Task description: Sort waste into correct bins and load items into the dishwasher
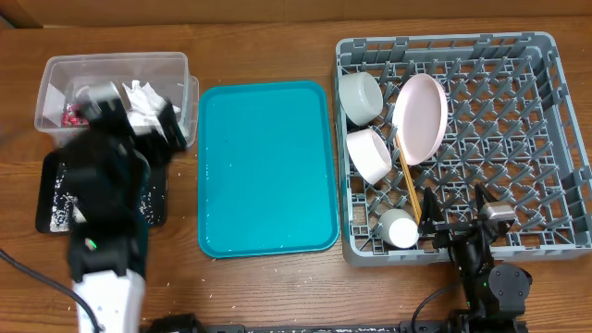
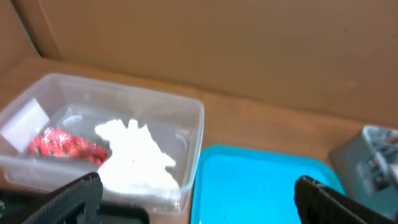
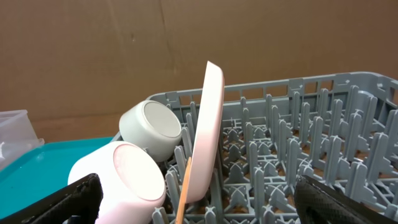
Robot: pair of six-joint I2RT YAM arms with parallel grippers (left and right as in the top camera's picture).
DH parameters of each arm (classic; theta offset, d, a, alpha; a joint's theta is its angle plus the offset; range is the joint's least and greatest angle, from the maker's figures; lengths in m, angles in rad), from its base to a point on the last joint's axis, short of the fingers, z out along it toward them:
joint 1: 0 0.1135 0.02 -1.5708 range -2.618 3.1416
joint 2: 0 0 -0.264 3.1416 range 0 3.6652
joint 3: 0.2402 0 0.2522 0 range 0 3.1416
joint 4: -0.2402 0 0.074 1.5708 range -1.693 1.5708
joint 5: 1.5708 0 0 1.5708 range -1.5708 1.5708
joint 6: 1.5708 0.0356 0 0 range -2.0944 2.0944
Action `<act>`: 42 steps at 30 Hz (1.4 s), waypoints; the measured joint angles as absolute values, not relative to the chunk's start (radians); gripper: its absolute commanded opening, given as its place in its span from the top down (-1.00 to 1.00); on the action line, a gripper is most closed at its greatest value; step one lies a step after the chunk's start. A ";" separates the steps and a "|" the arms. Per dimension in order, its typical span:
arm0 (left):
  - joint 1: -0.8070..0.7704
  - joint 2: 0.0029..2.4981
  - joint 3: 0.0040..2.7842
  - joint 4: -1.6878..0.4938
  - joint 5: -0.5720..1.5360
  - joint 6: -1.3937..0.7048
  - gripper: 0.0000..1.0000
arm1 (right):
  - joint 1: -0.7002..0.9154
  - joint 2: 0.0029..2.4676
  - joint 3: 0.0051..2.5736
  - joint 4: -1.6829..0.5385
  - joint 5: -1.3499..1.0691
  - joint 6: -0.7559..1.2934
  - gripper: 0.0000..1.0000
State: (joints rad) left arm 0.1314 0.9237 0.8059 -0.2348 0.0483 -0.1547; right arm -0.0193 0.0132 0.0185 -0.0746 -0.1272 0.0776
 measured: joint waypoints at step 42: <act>0.131 0.017 0.009 -0.075 0.025 -0.127 -1.00 | -0.019 0.013 0.019 -0.075 -0.127 0.078 -1.00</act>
State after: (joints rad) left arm 0.1310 0.0166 0.0086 -0.0753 0.0246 -0.1272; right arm -0.0193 0.0128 0.0185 -0.0753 -0.1268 0.0784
